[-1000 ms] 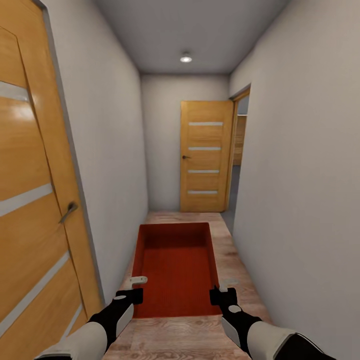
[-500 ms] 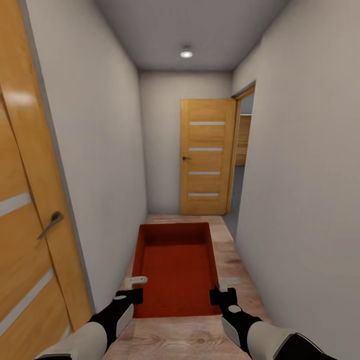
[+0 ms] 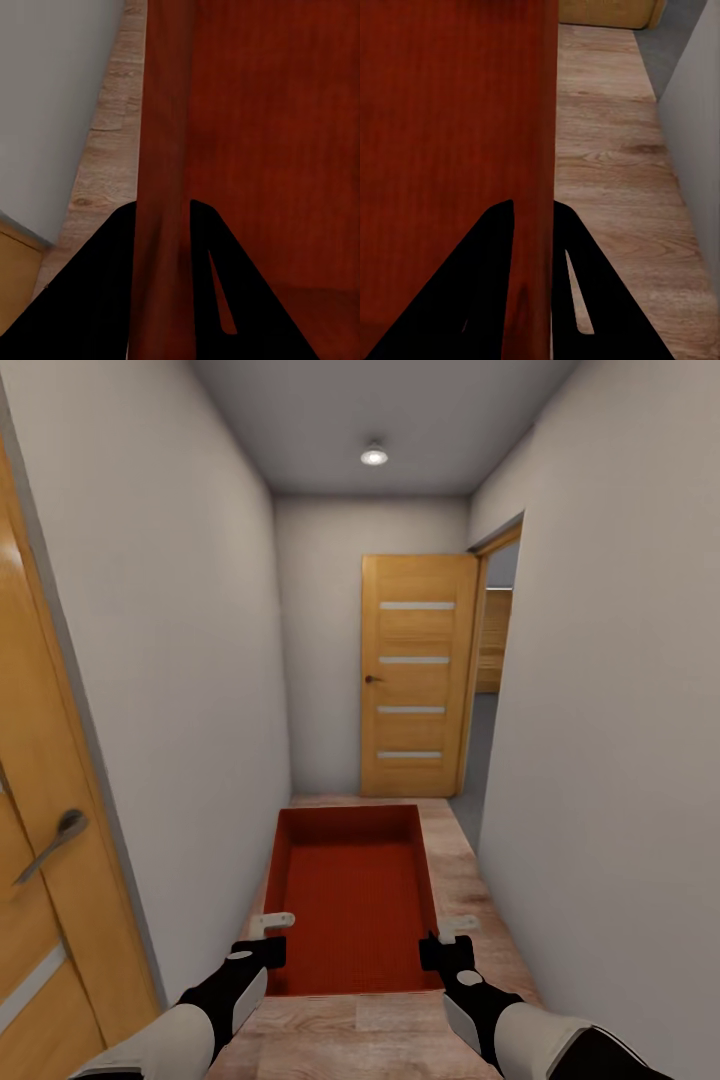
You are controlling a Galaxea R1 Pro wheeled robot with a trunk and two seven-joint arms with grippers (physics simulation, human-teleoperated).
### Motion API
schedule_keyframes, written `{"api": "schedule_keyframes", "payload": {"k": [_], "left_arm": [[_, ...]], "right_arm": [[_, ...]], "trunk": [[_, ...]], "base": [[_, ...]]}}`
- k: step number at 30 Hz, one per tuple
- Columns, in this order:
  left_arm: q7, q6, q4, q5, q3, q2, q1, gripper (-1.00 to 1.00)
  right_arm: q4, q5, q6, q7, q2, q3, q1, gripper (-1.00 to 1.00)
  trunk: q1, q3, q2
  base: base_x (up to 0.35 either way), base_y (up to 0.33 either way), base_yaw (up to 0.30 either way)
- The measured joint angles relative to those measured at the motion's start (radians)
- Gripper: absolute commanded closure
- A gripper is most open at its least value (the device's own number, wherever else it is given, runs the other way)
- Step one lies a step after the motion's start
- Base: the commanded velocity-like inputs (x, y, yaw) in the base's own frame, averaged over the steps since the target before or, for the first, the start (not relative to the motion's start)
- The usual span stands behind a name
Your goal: Move the two storage containers from the living room to the garage. In the garage, place one container on the floor and stack the other container on top of it (either order is fine).
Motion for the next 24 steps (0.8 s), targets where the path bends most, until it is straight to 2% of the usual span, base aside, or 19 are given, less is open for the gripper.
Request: {"api": "schedule_keyframes", "payload": {"k": [24], "left_arm": [[0.0,0.0,0.0,0.001,-0.001,0.0,0.0,1.0]], "right_arm": [[0.0,0.0,0.0,0.0,0.0,0.0,0.0,1.0]], "trunk": [[0.0,0.0,0.0]], "base": [[0.321,0.0,0.0]]}}
